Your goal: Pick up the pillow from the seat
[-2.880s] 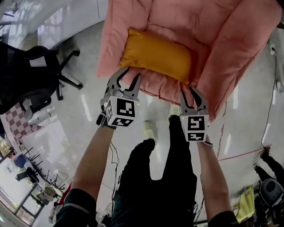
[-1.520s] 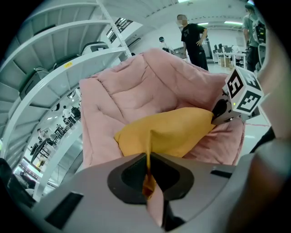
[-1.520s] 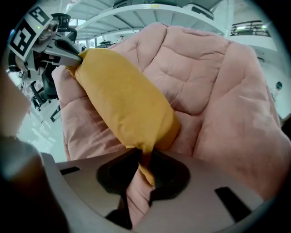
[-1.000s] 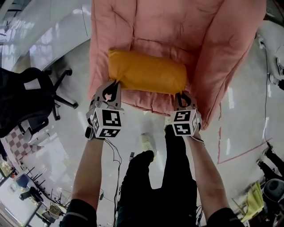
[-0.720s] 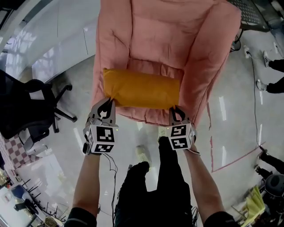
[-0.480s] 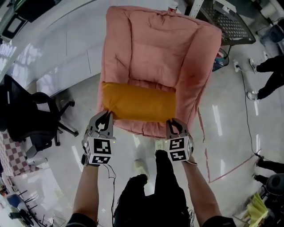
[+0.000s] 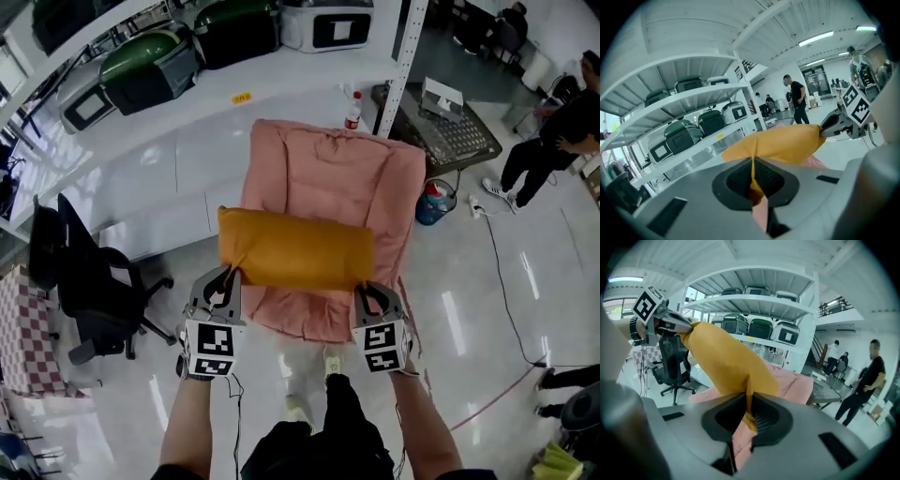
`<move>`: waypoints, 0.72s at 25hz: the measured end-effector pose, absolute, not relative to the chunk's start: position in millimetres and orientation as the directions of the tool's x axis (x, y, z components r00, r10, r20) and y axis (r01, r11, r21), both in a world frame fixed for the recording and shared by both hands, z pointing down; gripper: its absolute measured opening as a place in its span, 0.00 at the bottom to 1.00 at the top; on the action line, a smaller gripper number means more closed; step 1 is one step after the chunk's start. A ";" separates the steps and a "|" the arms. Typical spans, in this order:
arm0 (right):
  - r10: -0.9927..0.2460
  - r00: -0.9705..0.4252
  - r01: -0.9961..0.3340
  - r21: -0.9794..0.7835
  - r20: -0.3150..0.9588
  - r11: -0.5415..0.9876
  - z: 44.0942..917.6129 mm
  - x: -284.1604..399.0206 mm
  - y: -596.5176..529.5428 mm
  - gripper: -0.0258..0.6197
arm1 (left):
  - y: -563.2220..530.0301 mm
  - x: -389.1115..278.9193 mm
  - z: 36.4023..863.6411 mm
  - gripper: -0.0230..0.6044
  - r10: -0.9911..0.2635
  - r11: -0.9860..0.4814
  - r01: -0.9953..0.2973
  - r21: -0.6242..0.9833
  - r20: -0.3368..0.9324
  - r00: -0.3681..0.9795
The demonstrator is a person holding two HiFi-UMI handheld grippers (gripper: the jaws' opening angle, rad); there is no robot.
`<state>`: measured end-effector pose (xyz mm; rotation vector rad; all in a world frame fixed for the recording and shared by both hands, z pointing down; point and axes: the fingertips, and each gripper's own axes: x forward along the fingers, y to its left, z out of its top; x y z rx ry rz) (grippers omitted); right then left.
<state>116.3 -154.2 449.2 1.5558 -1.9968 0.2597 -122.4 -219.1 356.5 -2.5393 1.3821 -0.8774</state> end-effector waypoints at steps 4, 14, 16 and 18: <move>-0.855 -0.137 -0.931 0.231 0.501 0.284 395.3 113.5 -150.7 0.10 | -207.3 -126.6 306.7 0.06 -0.829 -0.548 -0.752 -0.366 0.357 0.431; -0.930 -0.102 -0.917 0.329 0.354 0.226 271.5 119.9 -141.3 0.10 | -184.4 -128.1 194.7 0.06 -0.874 -0.485 -0.785 -0.384 0.179 0.452; -0.942 -0.097 -0.915 0.343 0.322 0.212 252.6 119.7 -136.6 0.10 | -177.5 -129.4 177.9 0.06 -0.878 -0.476 -0.791 -0.385 0.150 0.456; -0.952 -0.097 -0.914 0.352 0.291 0.200 234.7 118.9 -131.8 0.10 | -170.3 -130.9 161.6 0.06 -0.880 -0.469 -0.796 -0.383 0.124 0.459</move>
